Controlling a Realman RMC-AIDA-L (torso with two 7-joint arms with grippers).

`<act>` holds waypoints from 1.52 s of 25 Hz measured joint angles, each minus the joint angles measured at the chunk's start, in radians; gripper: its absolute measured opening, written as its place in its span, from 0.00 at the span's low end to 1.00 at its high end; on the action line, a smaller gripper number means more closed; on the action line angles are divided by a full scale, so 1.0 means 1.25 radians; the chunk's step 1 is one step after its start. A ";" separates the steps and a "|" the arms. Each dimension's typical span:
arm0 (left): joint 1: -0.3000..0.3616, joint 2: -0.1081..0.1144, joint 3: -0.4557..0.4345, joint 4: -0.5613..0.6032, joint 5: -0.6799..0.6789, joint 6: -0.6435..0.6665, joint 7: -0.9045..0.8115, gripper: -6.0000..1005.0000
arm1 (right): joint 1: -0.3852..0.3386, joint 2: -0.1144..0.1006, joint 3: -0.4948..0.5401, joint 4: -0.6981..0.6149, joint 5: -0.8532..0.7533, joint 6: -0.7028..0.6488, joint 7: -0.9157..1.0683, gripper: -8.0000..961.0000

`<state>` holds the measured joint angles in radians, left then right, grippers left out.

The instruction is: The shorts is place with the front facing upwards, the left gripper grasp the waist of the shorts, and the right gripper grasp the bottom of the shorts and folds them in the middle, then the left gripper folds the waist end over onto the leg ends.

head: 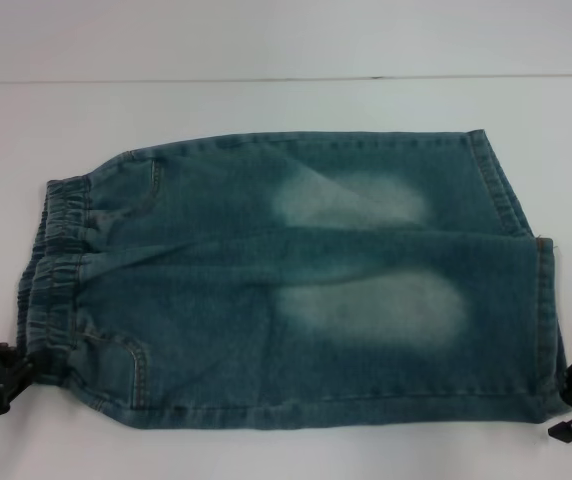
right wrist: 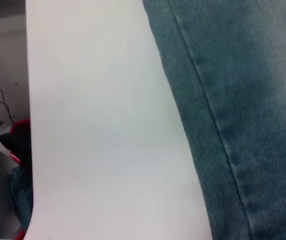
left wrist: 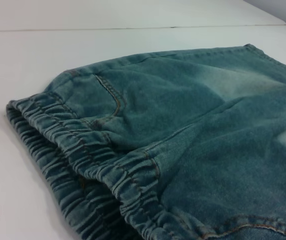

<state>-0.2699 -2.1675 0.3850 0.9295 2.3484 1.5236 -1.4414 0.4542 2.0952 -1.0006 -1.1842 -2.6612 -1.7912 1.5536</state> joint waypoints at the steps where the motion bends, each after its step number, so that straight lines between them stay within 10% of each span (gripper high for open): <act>1: 0.000 0.000 0.000 0.000 0.000 0.001 0.000 0.06 | 0.000 0.000 0.000 0.000 0.002 -0.001 -0.002 0.52; 14: 0.003 0.000 -0.004 0.000 -0.002 0.018 0.001 0.06 | -0.006 -0.001 0.012 -0.005 0.012 0.009 -0.010 0.02; 27: 0.040 0.006 -0.152 0.108 -0.063 0.292 0.004 0.06 | -0.041 -0.009 0.222 -0.094 0.119 -0.154 -0.180 0.02; 38: -0.012 0.005 -0.157 0.083 -0.112 0.218 -0.003 0.06 | -0.026 -0.006 0.356 -0.101 0.253 -0.015 -0.210 0.02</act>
<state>-0.2843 -2.1617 0.1885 1.0329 2.2081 1.7961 -1.4447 0.4211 2.0875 -0.5557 -1.3105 -2.3453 -1.8098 1.2905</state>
